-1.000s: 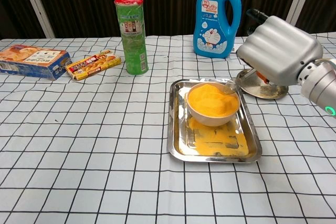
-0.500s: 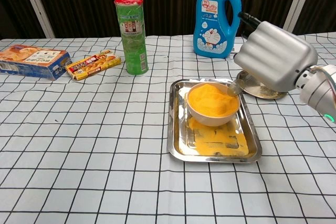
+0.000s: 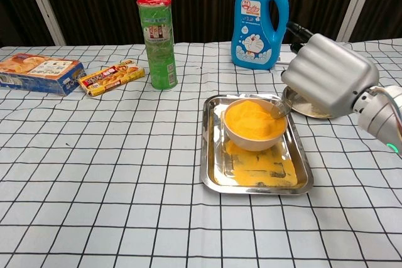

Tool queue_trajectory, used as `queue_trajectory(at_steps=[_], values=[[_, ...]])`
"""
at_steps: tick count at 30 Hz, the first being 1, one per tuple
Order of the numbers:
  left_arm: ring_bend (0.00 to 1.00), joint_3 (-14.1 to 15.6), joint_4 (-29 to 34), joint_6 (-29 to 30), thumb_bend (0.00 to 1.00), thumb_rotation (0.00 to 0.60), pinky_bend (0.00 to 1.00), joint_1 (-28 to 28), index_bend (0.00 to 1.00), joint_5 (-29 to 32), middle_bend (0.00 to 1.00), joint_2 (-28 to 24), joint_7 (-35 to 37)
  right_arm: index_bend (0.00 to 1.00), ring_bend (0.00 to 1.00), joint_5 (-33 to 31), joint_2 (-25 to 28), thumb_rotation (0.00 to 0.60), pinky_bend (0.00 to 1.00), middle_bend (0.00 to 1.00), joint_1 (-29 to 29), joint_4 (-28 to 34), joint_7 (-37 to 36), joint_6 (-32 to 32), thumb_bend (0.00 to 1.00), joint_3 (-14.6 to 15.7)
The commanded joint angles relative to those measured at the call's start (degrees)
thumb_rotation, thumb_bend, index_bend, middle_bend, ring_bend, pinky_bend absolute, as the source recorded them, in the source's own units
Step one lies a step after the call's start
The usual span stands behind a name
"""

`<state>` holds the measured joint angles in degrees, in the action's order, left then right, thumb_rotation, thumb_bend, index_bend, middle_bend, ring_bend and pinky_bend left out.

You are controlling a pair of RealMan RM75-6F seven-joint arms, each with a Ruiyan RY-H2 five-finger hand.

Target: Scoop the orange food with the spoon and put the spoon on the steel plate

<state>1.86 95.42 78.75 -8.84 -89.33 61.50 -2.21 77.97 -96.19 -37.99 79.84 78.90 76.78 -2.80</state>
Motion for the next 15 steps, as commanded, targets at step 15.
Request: queue_trajectory(at_steps=[15], values=[[0.00, 0.01, -0.03, -0.01, 0.00, 0.600, 0.00, -0.02, 0.00, -0.06, 0.00, -0.05, 0.21, 0.65, 0.29, 2.67, -1.04, 0.600, 0.00, 0.57, 0.66, -1.12, 3.25, -1.17, 0.69, 0.20]])
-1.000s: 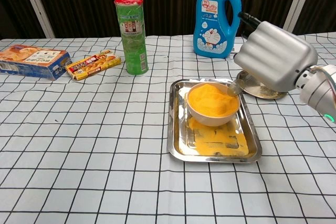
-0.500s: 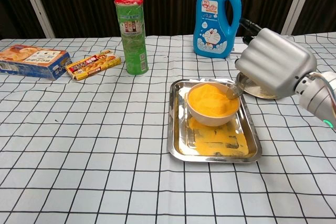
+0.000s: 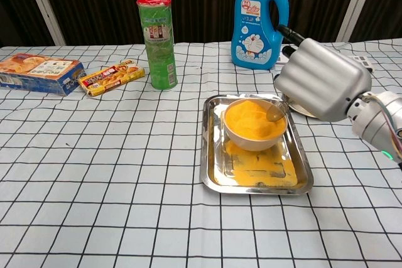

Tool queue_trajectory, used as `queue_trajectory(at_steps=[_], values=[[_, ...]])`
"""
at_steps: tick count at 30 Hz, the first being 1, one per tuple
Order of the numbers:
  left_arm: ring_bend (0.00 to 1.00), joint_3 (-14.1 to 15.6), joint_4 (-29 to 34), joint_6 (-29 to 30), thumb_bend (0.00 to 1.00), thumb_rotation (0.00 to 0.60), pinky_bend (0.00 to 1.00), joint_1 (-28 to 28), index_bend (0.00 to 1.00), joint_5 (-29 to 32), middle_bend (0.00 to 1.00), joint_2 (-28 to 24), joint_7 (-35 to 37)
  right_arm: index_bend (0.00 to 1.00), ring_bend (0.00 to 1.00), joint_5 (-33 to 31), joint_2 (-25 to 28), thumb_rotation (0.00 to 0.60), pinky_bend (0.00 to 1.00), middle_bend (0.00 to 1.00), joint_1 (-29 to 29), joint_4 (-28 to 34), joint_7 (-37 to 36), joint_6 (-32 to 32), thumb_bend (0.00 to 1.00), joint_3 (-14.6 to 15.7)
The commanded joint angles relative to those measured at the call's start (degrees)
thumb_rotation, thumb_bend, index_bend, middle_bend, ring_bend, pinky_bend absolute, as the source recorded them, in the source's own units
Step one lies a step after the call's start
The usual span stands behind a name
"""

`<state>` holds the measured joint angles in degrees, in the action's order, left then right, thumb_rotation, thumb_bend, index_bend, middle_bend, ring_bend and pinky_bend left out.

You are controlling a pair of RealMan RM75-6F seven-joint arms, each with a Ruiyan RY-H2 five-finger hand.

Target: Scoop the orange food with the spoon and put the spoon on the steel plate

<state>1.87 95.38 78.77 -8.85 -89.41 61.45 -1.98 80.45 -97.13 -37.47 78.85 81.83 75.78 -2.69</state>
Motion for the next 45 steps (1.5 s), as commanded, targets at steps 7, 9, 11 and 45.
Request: queue_trajectory(at_steps=[7, 9, 11, 45], values=[[0.00, 0.01, 0.04, -0.02, 0.00, 0.600, 0.00, -0.01, 0.00, 0.01, 0.00, 0.00, -0.07, 0.65, 0.29, 0.40, -0.44, 0.600, 0.00, 0.57, 0.45, 0.08, 0.37, -0.60, 0.69, 0.07], [0.00, 0.01, 0.04, -0.03, 0.00, 0.600, 0.00, -0.01, 0.00, 0.01, 0.00, 0.00, -0.09, 0.65, 0.29, 0.46, -0.69, 0.600, 0.00, 0.57, 0.55, 0.45, 0.19, -0.69, 0.69, -0.03], [0.00, 0.00, 0.05, -0.05, 0.00, 0.600, 0.00, -0.02, 0.00, 0.05, 0.00, 0.01, -0.11, 0.65, 0.29, 0.56, -0.87, 0.600, 0.00, 0.57, 0.61, 1.07, 0.09, -0.77, 0.69, -0.22], [0.00, -0.09, 0.04, 0.00, 0.00, 0.600, 0.00, -0.01, 0.00, 0.14, 0.00, 0.06, 0.04, 0.65, 0.29, 1.53, -1.75, 0.600, 0.00, 0.57, 1.90, 0.42, 0.30, -1.03, 0.69, -2.47]])
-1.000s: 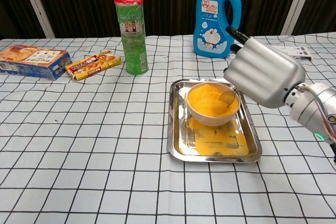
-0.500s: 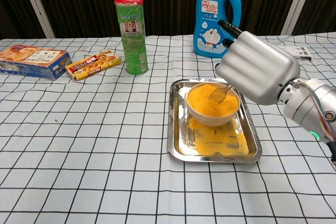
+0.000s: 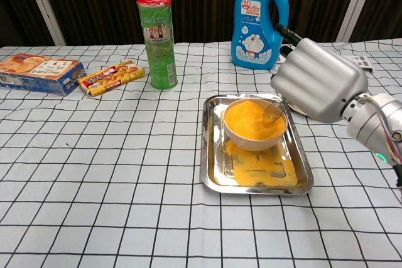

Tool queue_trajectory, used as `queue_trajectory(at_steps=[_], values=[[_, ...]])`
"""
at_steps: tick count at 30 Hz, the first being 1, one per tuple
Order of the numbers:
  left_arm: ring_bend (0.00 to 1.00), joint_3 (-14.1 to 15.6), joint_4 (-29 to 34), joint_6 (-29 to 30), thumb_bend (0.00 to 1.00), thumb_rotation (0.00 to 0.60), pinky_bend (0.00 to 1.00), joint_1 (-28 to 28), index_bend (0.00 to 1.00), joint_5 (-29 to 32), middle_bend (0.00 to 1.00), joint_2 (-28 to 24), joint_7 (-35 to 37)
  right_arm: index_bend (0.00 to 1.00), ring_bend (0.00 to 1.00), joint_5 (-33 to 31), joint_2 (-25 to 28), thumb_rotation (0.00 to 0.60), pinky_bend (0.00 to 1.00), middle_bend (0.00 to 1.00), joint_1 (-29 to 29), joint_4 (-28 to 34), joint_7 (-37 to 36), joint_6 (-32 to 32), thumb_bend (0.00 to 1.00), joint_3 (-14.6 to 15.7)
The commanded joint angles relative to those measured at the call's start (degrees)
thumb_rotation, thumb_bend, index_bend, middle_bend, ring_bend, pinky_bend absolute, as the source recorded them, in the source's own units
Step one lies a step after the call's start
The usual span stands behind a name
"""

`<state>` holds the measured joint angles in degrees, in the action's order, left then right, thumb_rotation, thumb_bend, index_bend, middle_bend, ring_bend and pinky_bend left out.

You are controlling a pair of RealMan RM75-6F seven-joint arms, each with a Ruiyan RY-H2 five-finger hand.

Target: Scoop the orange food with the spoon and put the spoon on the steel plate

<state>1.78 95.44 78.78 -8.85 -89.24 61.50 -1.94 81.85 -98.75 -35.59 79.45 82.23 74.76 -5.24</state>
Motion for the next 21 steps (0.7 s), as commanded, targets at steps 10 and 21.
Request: queue_trajectory(at_steps=[10, 21], values=[[0.00, -0.01, 0.05, -0.07, 0.00, 0.600, 0.00, -0.01, 0.00, 0.10, 0.00, -0.03, 0.02, 0.65, 0.29, 0.44, -1.11, 0.600, 0.00, 0.57, 0.52, 1.42, -1.33, -0.17, 0.69, 0.10], [0.00, -0.05, 0.09, -0.07, 0.00, 0.600, 0.00, 0.00, 0.00, 0.19, 0.00, -0.01, -0.10, 0.65, 0.29, 0.66, -0.83, 0.600, 0.00, 0.57, 0.73, 3.32, -1.25, 0.36, 0.69, -0.64]])
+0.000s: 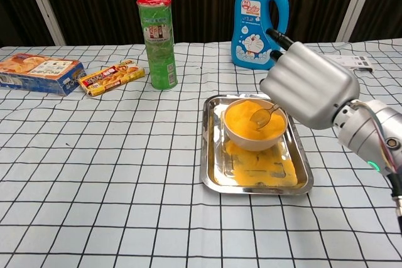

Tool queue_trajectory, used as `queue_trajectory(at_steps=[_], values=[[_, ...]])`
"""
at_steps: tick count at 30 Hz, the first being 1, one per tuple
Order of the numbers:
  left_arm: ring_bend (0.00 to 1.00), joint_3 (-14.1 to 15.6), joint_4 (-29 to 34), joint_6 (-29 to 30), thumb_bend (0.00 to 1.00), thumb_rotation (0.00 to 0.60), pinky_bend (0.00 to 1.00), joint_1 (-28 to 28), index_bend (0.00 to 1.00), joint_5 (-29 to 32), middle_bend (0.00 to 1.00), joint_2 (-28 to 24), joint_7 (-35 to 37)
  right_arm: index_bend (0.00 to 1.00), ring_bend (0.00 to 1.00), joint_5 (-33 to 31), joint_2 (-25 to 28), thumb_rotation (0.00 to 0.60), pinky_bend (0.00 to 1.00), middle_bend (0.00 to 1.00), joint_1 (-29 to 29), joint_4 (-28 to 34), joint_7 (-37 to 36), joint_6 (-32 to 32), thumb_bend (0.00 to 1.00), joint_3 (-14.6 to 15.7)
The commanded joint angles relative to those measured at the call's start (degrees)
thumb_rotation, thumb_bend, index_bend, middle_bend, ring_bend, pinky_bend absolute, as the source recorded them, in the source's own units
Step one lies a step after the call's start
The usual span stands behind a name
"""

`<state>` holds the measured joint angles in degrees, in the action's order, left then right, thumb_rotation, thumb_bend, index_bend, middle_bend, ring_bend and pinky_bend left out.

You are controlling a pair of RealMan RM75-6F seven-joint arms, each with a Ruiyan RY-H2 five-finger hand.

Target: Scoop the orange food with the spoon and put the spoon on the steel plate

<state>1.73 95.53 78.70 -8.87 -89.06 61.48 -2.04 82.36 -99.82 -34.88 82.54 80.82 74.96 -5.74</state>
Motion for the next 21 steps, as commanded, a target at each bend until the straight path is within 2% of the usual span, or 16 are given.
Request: queue_trajectory(at_steps=[1, 10, 21], values=[[0.00, 0.00, -0.01, 0.01, 0.00, 0.600, 0.00, 0.01, 0.00, 0.01, 0.00, 0.01, -0.02, 0.65, 0.29, 0.17, 0.36, 0.600, 0.00, 0.57, 0.06, 0.39, 0.19, 0.21, 0.69, -0.17], [0.00, -0.04, 0.03, -0.06, 0.00, 0.600, 0.00, -0.02, 0.00, 0.12, 0.00, 0.05, -0.21, 0.65, 0.29, 0.70, 1.18, 0.600, 0.00, 0.57, 0.24, 2.31, 0.50, 0.65, 0.69, -0.45], [0.00, -0.05, -0.05, 0.11, 0.00, 0.600, 0.00, 0.04, 0.00, 0.01, 0.00, 0.10, -0.25, 0.65, 0.29, 4.12, 1.37, 0.600, 0.00, 0.57, -0.41, 1.17, 1.87, 0.06, 0.69, 1.19]])
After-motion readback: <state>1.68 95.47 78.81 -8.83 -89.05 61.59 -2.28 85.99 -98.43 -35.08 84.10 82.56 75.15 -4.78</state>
